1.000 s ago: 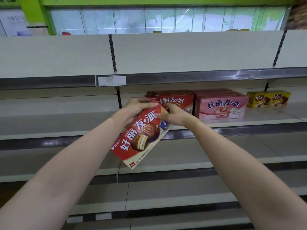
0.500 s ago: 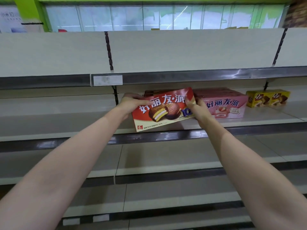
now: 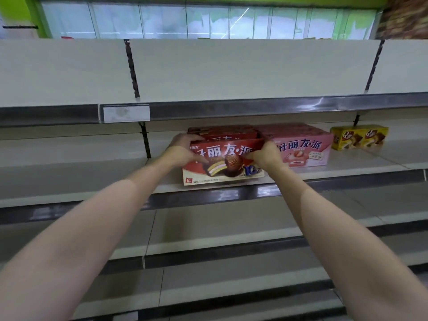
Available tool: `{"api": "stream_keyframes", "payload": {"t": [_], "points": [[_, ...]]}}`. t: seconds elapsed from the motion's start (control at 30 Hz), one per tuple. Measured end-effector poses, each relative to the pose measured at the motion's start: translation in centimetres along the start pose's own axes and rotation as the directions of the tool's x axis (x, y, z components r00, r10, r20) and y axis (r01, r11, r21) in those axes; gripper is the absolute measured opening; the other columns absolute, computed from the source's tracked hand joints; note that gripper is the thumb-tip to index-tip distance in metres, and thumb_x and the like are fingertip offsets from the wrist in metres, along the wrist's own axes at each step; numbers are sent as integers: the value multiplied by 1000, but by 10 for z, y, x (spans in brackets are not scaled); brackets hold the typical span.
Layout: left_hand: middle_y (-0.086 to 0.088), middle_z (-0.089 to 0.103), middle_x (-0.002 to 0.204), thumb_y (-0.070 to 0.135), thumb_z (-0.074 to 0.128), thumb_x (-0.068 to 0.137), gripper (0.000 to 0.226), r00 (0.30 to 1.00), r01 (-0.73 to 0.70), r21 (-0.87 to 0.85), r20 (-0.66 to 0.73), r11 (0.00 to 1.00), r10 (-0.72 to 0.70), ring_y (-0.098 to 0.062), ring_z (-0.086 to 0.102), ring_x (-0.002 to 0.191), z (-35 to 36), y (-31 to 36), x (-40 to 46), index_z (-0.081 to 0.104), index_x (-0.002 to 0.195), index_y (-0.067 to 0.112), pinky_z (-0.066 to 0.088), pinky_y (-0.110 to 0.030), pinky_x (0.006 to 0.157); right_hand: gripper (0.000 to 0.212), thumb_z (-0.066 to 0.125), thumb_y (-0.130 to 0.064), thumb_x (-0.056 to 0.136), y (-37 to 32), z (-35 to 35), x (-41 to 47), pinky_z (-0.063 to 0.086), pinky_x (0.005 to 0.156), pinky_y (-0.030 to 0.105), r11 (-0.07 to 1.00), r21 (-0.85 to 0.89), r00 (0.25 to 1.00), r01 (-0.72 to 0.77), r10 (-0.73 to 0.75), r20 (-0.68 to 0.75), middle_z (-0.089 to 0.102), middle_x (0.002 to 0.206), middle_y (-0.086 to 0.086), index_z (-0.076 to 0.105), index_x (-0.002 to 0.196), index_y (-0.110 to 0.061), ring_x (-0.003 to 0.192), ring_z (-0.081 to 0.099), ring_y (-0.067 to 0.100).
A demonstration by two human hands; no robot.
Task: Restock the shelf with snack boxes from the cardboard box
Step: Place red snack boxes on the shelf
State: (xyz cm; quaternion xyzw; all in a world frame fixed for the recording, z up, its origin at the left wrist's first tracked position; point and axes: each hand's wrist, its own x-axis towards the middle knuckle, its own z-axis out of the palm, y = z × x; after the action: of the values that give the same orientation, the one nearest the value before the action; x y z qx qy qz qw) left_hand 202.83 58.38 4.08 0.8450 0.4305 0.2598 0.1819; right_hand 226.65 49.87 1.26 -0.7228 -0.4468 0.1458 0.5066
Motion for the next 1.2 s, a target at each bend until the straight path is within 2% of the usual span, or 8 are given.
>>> {"api": "stream_keyframes", "payload": {"t": [0.13, 0.3, 0.4, 0.47, 0.7, 0.93, 1.07, 1.2], "points": [[-6, 53, 140, 32, 88, 68, 78, 989, -79, 159, -113, 984, 97, -27, 41, 129, 21, -3, 10, 53, 138, 22, 38, -40, 108, 69, 80, -10, 72, 2, 13, 15, 57, 84, 34, 998, 47, 998, -39, 41, -45, 68, 116, 12, 49, 134, -12, 102, 66, 28], [-13, 45, 146, 30, 82, 77, 74, 975, -109, 212, -169, 971, 146, -32, 34, 137, 30, -2, 25, 49, 143, 22, 29, -44, 115, 47, 74, -17, 85, -2, 18, 33, 45, 77, 22, 990, 108, 992, -87, 96, -80, 65, 112, 1, 56, 127, -9, 101, 61, 19], [-11, 46, 148, 30, 79, 80, 73, 972, -125, 266, -159, 956, 171, -31, 34, 138, 33, -8, 36, 46, 144, 20, 25, -43, 113, 67, 79, -25, 80, -7, 24, 42, 50, 99, 38, 992, 60, 990, -115, 119, -78, 62, 128, 11, 45, 135, -5, 116, 60, 29], [-8, 48, 147, 32, 78, 80, 73, 972, -127, 297, -153, 947, 178, -30, 36, 136, 36, -11, 42, 45, 144, 20, 26, -44, 112, 78, 81, -19, 78, -6, 28, 46, 47, 104, 43, 991, -18, 988, -132, 130, -87, 56, 136, 17, 35, 140, -4, 124, 54, 35], [-7, 49, 145, 37, 77, 81, 74, 974, -105, 379, -145, 919, 172, -30, 41, 134, 39, -9, 45, 40, 144, 22, 30, -45, 110, 84, 77, -17, 82, -7, 38, 45, 40, 110, 40, 979, -158, 987, -125, 108, -117, 45, 142, 21, 23, 144, -1, 131, 45, 36], [-6, 43, 150, 36, 76, 82, 76, 975, -85, 446, -146, 891, 166, -28, 37, 137, 39, 0, 33, 39, 146, 22, 27, -43, 114, 71, 72, -14, 87, -9, 31, 33, 43, 103, 38, 965, -243, 986, -100, 64, -151, 45, 141, 21, 30, 143, -4, 128, 49, 35], [-11, 49, 137, 23, 67, 87, 52, 924, -153, 469, -246, 870, 294, -31, 39, 128, 39, 3, 23, 51, 136, 16, 32, -42, 106, 55, 62, -4, 88, -3, 33, 20, 47, 97, 40, 971, -238, 978, -21, -30, -208, 38, 141, 24, 41, 139, -11, 116, 56, 41], [-8, 60, 119, 20, 61, 87, 28, 888, -249, 439, -252, 864, 384, -30, 50, 114, 44, 14, 13, 61, 115, 15, 36, -39, 98, 59, 58, 1, 83, -6, 28, 1, 46, 100, 41, 964, -266, 973, 16, -77, -219, 35, 142, 25, 41, 139, -6, 114, 54, 45]]}}
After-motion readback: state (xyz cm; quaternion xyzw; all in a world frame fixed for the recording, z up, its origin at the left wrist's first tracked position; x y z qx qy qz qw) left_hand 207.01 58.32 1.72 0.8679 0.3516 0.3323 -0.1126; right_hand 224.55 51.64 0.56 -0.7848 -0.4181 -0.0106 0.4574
